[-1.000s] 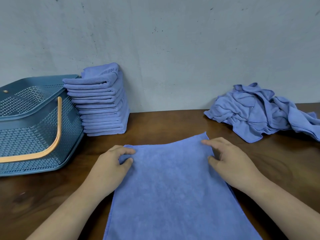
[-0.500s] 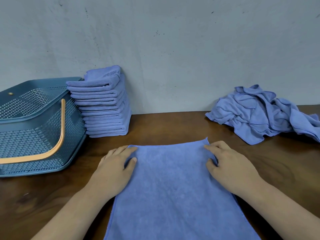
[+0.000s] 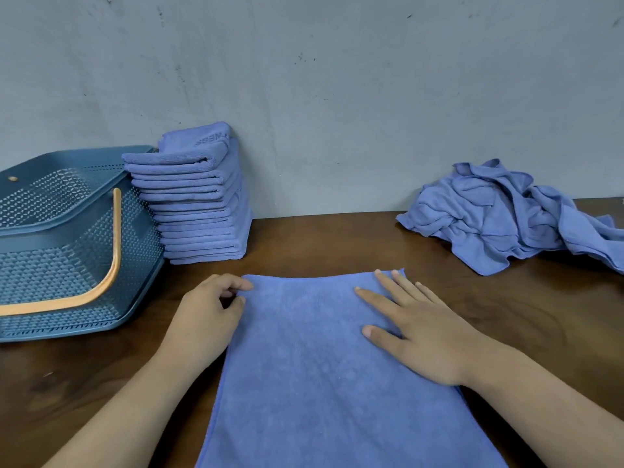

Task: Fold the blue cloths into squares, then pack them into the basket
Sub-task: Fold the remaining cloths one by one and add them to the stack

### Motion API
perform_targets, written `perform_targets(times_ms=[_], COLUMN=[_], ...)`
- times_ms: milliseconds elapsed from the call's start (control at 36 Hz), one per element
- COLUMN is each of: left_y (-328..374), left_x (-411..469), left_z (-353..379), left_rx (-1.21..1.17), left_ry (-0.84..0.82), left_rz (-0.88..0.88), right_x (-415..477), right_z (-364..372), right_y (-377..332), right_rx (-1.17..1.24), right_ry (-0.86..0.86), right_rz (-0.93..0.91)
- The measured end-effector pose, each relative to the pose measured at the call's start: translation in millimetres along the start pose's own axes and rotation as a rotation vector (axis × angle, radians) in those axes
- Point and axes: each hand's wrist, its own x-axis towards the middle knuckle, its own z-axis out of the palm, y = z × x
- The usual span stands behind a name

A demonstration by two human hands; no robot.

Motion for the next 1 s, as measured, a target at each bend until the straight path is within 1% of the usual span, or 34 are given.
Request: perform_targets(times_ms=[56,222,333,417,472,528,583,611,778,833,861,917,972,1000], left_y=[-1,-9,-1,19,33,35,29,26,36,47,54,66,70,68], left_x=[1,3,-4,-23,-41,-58,-68,-69,-70,-67,-62,-47,-30,-22], left_z=[2,8,2,1,7,16,17,14,-2,-2,-2,5,17,23], left_rx=[0.013,0.182,0.212,0.273,0.286,0.379,0.459,0.473,0.646,0.676,0.662,0.629,0.624,0.625], left_ry=[0.014,-0.074,-0.056,-0.054,-0.113,-0.230,-0.352,-0.386,-0.465,-0.454,-0.425,-0.397,-0.458,-0.495], left_rz=[0.012,0.056,0.051,0.145,0.219,0.283,0.237,0.197,0.138,0.128,0.145,0.240,0.310,0.309], right_x=[-1,-3,-2,-3,-3,-3,-3,-3,-2,-3,-3,-3,-3,-3], right_z=[1,-3,-4,-3,-2,-2,-3,-5,-4,-5,-6,-7,-7,-7], right_y=[0,-4,-6,-6,-6,-3,0,1,-1,-1,-1,0,0,1], right_rx=[-0.026,-0.039,-0.037,-0.031,-0.025,-0.026,-0.030,-0.035,-0.029,-0.019,-0.016,-0.013,-0.012,-0.012], right_ry=[-0.014,-0.040,-0.048,-0.054,-0.053,-0.057,-0.062,-0.068,-0.091,-0.095,-0.096,-0.094,-0.088,-0.086], right_rz=[0.017,0.053,0.059,0.069,0.081,0.089,0.091,0.088,0.078,0.076,0.074,0.077,0.081,0.082])
